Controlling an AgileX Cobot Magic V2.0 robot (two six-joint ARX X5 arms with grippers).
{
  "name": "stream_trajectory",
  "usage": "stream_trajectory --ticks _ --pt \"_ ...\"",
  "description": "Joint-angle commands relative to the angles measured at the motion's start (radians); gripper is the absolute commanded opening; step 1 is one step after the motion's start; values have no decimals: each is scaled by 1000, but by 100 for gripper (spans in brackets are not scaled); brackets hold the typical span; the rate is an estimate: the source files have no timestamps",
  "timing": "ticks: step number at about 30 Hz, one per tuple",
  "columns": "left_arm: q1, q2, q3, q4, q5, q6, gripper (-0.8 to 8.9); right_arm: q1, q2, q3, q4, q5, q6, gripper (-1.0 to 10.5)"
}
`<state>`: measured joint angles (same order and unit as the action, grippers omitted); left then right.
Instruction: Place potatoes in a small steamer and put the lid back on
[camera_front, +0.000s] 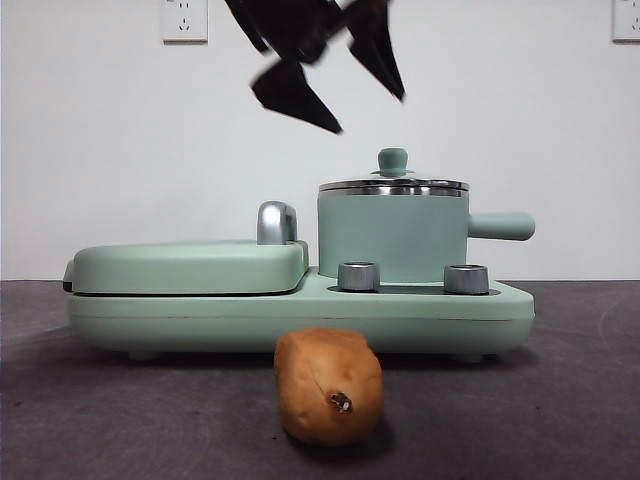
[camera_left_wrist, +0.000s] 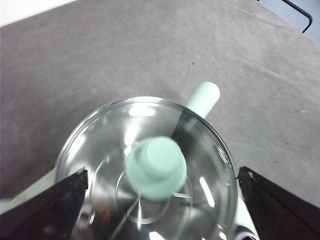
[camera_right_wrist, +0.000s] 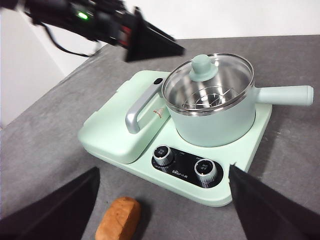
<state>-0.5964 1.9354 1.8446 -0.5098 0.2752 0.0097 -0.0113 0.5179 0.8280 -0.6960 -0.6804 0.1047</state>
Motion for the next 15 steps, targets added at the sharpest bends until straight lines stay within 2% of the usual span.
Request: stream_trajectory --ticks 1,9,15 --pt "-26 47 32 64 -27 55 458 2 5 14 8 1 -5 412" --pt "-56 105 32 113 -74 84 450 2 5 14 7 1 -5 412" --pt "-60 126 32 129 -73 83 328 2 5 14 7 0 -5 413"
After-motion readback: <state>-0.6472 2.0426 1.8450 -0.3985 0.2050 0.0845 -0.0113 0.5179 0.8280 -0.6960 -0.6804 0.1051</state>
